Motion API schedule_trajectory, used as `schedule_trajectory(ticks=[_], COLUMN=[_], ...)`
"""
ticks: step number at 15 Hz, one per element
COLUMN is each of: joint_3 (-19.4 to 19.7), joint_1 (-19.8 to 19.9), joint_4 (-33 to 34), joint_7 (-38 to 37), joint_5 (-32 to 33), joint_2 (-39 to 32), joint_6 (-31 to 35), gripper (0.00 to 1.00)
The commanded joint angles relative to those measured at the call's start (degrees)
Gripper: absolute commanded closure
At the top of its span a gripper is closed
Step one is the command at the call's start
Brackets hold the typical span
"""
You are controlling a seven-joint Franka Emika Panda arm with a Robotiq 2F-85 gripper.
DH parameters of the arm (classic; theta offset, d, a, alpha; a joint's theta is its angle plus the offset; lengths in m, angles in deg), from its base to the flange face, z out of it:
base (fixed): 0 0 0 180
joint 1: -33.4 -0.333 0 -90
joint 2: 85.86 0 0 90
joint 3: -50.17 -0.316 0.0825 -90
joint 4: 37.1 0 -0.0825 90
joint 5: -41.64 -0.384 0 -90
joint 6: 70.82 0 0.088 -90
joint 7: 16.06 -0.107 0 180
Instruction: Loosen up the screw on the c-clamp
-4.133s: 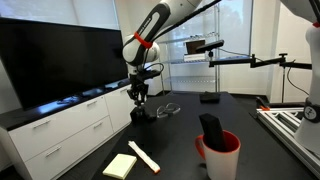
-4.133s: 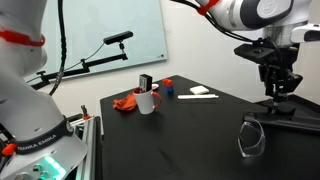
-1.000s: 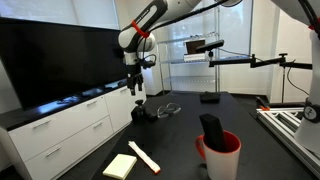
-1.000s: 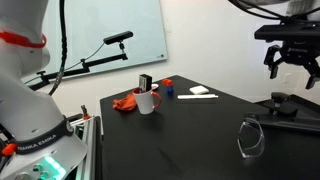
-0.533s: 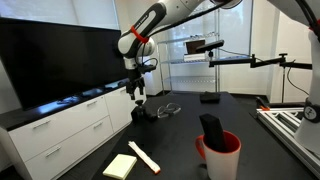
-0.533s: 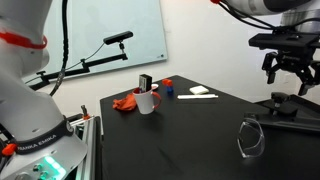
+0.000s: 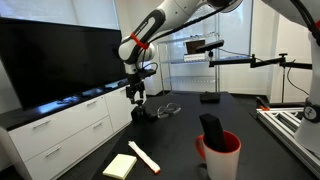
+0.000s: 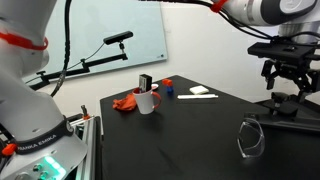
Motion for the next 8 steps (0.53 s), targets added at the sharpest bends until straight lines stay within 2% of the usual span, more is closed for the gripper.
schedule_trajectory(ticks=[1, 4, 6, 8], joint_3=[0.8, 1.06, 1.17, 1.21], joint_1=[-0.72, -0.91, -0.99, -1.02], joint_4=[0.79, 0.85, 0.91, 1.01], joint_7=[-2.19, -3.12, -3.52, -3.76], joint_5=[0.45, 0.59, 0.62, 0.62], joint_2=[0.17, -0.01, -0.06, -0.09], joint_6=[-0.94, -1.5, -2.01, -2.48], gripper=[0.0, 0.0, 0.26, 0.42])
